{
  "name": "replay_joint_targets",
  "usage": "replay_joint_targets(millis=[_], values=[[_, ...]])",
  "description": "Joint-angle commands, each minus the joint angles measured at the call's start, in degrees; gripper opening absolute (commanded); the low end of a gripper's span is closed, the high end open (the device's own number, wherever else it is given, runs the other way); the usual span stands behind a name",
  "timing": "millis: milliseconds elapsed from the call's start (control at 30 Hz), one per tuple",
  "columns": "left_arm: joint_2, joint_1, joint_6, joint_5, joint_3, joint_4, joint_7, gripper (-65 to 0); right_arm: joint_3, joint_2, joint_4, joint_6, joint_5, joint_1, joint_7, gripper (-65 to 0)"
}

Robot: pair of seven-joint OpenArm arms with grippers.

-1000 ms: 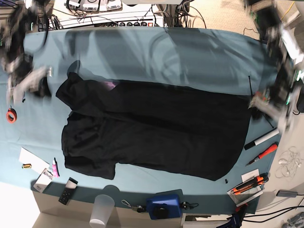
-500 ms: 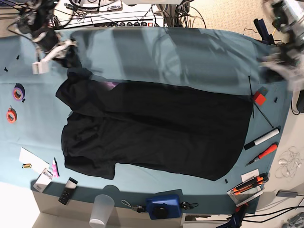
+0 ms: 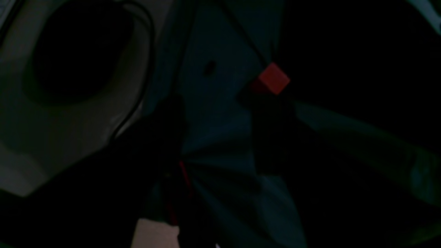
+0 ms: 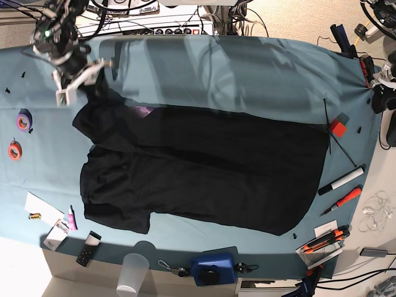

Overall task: Layout the t-shirt on the table in an organized manner, then fold the t-shirt properly
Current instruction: 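Adjust the collar corner with the right gripper, pulling it outward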

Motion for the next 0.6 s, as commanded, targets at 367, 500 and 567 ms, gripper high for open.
replay_joint_targets(millis=[367, 500, 567], values=[[-0.94, -0.13, -0.33, -1.77, -0.31, 0.92, -1.05, -33.0, 5.6, 0.96, 0.68, -2.21, -3.04, 1.57, 7.28, -44.4], [-0.94, -0.13, -0.33, -1.75, -0.31, 0.92, -1.05, -33.0, 3.69, 0.98, -3.48, -2.19, -5.22, 6.54, 6.34, -44.4], [-0.96, -0.13, -0.35, -1.75, -0.31, 0.92, -1.03, -33.0, 1.88, 1.01, -6.56, -1.81, -4.96, 8.61, 3.74, -44.4]])
